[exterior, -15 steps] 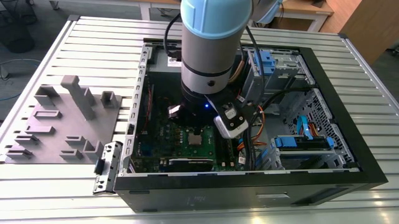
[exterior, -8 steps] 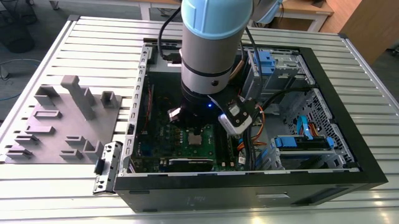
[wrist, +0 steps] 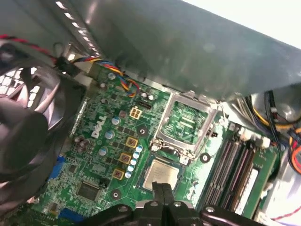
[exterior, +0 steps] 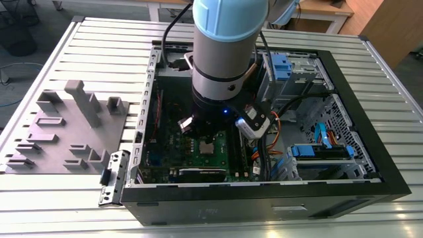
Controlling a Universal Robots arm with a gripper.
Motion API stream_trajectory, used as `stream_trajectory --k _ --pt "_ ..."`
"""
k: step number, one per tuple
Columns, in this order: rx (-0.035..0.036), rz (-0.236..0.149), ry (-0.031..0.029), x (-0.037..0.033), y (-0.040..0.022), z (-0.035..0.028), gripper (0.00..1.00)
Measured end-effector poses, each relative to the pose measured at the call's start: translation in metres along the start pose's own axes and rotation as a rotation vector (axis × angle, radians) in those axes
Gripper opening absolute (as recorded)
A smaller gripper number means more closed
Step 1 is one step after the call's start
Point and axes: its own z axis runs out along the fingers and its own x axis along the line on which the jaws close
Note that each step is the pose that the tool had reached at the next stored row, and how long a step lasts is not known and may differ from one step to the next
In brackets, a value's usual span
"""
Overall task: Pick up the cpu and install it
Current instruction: 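Close the cpu cover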
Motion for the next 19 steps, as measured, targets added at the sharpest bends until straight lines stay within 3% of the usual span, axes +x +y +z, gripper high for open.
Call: stream_trajectory --k 5,12,19 --pt "-0.0004 -0.036 0.0013 -0.0035 -0.0015 0.0001 0.11" --pt "-0.0006 -0.057 0.0023 -0.0101 -0.0030 0.0003 0.11" --pt "-0.0008 -0.064 0.0025 -0.0161 0.0044 0.0016 0.11"
